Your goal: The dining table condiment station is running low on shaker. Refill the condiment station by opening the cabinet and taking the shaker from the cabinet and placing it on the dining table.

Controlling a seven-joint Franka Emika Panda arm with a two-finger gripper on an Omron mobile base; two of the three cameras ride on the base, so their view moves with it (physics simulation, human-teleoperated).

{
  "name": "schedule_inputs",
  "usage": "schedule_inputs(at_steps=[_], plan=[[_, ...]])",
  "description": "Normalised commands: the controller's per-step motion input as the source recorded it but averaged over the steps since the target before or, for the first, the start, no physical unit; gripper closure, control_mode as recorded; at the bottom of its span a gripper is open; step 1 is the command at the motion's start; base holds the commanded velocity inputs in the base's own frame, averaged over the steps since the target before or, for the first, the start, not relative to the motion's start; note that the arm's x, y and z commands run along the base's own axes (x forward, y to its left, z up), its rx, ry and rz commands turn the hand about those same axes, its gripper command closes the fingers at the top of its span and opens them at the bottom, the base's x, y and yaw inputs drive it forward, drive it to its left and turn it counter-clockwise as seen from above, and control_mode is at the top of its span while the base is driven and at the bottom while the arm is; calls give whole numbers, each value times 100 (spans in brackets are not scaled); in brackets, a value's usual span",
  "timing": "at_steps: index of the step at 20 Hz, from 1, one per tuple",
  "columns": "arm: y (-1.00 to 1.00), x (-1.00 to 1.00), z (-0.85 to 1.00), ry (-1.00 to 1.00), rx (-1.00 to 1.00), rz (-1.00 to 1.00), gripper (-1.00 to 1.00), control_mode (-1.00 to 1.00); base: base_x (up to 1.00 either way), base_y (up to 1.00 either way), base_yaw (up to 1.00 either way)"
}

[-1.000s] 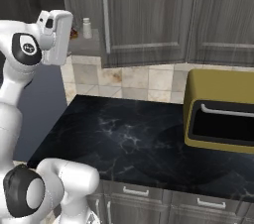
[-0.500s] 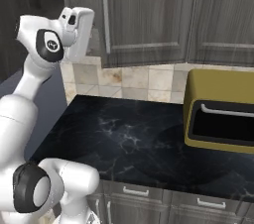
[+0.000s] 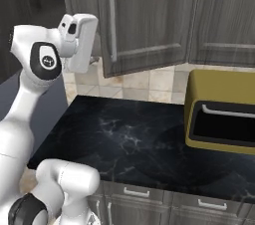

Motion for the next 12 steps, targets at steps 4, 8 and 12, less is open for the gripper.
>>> schedule_inputs(at_steps=[4, 8, 12], plan=[[-100, -45, 0, 0, 11, -1, -100, -100, 0, 0, 0], [-100, -36, 0, 0, 17, 0, -100, -100, 0, 0, 0], [-100, -51, 0, 0, 19, 0, -100, -100, 0, 0, 0]])
